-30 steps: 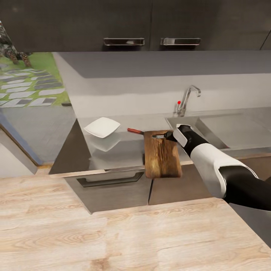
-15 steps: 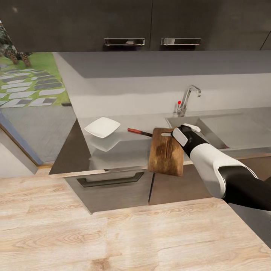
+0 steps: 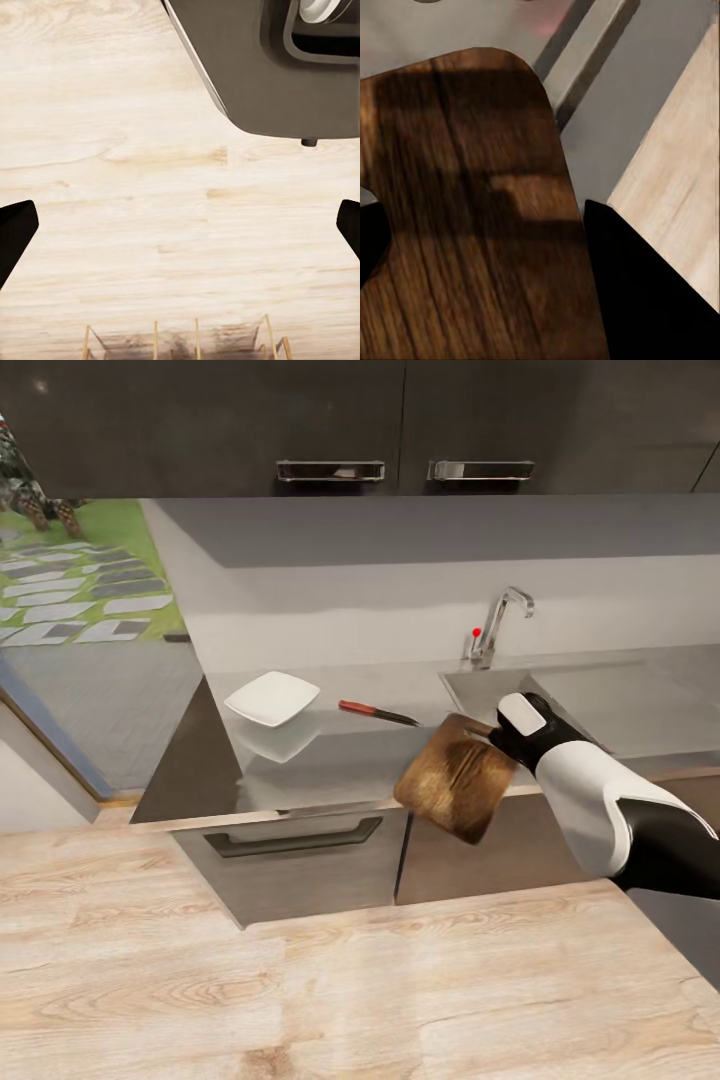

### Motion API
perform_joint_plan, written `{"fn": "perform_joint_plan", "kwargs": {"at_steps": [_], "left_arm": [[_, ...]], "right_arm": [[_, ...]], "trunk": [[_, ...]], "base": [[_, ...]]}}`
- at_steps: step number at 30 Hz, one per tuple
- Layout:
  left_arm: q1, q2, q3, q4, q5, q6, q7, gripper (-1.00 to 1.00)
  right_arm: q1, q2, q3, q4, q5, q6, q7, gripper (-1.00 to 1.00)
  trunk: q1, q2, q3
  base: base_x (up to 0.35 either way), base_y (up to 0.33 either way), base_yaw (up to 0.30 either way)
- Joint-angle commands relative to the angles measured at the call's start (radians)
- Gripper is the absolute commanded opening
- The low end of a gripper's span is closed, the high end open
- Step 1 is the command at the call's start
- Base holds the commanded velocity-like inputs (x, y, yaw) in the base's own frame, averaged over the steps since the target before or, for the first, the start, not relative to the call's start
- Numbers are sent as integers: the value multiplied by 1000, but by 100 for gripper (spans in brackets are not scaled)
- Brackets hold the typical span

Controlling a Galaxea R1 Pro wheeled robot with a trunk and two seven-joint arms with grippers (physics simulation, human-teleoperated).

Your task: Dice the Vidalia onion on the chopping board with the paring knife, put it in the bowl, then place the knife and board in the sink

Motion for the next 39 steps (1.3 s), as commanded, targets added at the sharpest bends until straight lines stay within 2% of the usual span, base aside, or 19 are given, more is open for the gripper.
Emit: {"fn": "perform_joint_plan", "kwargs": {"at_steps": [1, 6, 8, 11, 16, 28, 30, 33, 39], "left_arm": [[1, 0, 0, -1, 0, -1, -1, 100], [1, -1, -1, -1, 0, -1, -1, 100], [1, -3, -1, -2, 0, -2, -1, 100], [1, -3, -1, -2, 0, -1, -1, 100], [1, -3, -1, -2, 0, -2, -1, 100], [1, -1, -1, -2, 0, -3, -2, 100], [1, 0, -1, -3, 0, -3, -2, 100], [1, 0, -1, -4, 0, -3, -3, 100], [1, -2, -1, -7, 0, -3, -3, 100]], "right_arm": [[0, -3, -5, -1, -12, -5, -24, -100], [0, -7, -16, -1, -17, -101, -128, -100], [0, -7, -43, 0, -18, -156, -179, -100], [0, -6, -70, 1, -18, -198, -203, -100], [0, -5, -79, 1, -17, -255, -240, -100], [0, -8, -83, 0, -17, -297, -270, -100], [0, -20, -85, 0, -17, -298, -270, -100], [0, -52, -87, 0, -17, -298, -270, -100], [0, -71, -88, -1, -19, -297, -269, -100]], "trunk": [[0, -1, -1], [0, -1, -1], [0, -1, -1], [0, -1, -1], [0, -1, -1], [0, -1, -1], [0, -1, -1], [0, -1, -1], [0, -1, -1]], "base": [[0, 0, 0], [0, 0, 0], [0, 0, 0], [0, 0, 0], [0, 53, 0], [0, 237, 0], [0, 296, 0], [0, 305, 0], [0, 269, 0]]}}
